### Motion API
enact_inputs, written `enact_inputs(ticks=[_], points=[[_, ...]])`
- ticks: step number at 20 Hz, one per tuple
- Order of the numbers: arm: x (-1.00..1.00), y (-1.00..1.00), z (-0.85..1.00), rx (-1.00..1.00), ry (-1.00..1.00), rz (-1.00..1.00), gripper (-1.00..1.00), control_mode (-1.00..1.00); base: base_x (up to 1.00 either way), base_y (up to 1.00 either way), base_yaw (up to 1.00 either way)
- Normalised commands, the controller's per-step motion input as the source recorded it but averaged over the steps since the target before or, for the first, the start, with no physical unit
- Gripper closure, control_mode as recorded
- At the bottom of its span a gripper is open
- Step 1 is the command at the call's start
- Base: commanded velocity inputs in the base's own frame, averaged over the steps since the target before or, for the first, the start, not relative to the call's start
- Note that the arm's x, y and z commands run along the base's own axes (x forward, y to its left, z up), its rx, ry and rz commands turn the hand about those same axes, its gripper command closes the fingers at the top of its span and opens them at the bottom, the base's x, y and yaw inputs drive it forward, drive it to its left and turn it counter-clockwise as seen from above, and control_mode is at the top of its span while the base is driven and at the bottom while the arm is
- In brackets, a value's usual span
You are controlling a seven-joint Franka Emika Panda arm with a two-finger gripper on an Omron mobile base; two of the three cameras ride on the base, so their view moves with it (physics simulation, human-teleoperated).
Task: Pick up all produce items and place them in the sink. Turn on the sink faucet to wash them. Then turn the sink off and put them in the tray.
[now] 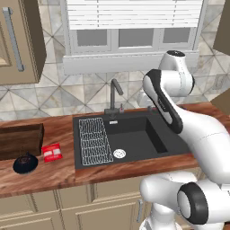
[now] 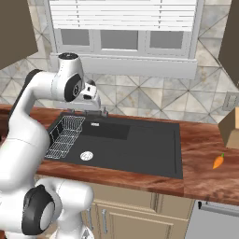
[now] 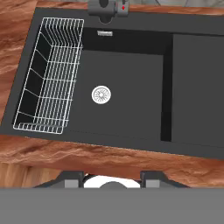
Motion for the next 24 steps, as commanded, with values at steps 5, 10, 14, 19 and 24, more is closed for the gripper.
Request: enact_inputs(ticks=[5,10,14,19,24], points=[[-0.66,0.14,-0.31,0.01,-0.39,-0.03,-1.0,-1.0,0.0,0.0,0.0],[-0.04,0.0,0.0,0.0,-0.03,0.0,-1.0,-1.0,0.0,0.0,0.0],[0.0,0.0,0.0,0.0,-0.01,0.0,-1.0,-1.0,0.0,0.0,0.0],[0.0,0.0,0.0,0.0,0.0,0.0,-1.0,-1.0,0.0,0.0,0.0],[0.0,0.0,0.0,0.0,0.0,0.0,-1.0,-1.0,0.0,0.0,0.0]])
